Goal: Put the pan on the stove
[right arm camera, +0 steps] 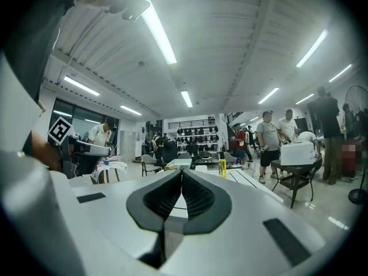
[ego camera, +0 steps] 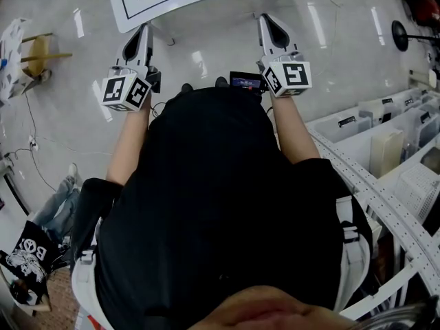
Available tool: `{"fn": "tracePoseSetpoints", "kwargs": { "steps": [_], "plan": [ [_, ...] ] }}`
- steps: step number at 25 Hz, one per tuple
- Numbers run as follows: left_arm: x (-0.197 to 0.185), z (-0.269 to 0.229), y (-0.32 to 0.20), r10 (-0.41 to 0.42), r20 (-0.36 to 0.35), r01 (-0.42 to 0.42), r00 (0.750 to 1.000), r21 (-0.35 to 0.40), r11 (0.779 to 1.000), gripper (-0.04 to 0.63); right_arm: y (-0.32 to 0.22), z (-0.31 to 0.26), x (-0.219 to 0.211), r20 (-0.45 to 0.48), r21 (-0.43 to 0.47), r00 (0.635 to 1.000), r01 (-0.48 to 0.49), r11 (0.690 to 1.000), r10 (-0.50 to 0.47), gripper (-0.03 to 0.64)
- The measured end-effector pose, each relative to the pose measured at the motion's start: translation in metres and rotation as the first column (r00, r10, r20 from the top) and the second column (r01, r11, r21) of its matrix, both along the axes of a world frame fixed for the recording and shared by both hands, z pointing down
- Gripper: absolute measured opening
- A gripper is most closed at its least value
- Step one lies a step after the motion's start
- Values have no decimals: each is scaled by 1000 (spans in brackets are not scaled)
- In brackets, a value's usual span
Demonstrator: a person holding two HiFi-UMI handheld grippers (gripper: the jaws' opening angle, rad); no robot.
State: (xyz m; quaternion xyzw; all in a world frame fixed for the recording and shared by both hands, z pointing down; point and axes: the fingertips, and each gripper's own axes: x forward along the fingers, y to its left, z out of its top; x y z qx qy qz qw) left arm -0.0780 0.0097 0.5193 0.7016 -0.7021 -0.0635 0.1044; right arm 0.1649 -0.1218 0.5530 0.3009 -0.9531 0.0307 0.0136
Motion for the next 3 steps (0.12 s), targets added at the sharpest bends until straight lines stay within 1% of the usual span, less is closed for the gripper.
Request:
{"fn": "tracePoseSetpoints", "kwargs": {
  "steps": [3],
  "plan": [
    [-5, 3, 1, 2, -2, -2, 1000, -6, 1000, 17, 1, 3, -5, 0, -6, 1000, -1, 1000, 1, 21]
  ]
}}
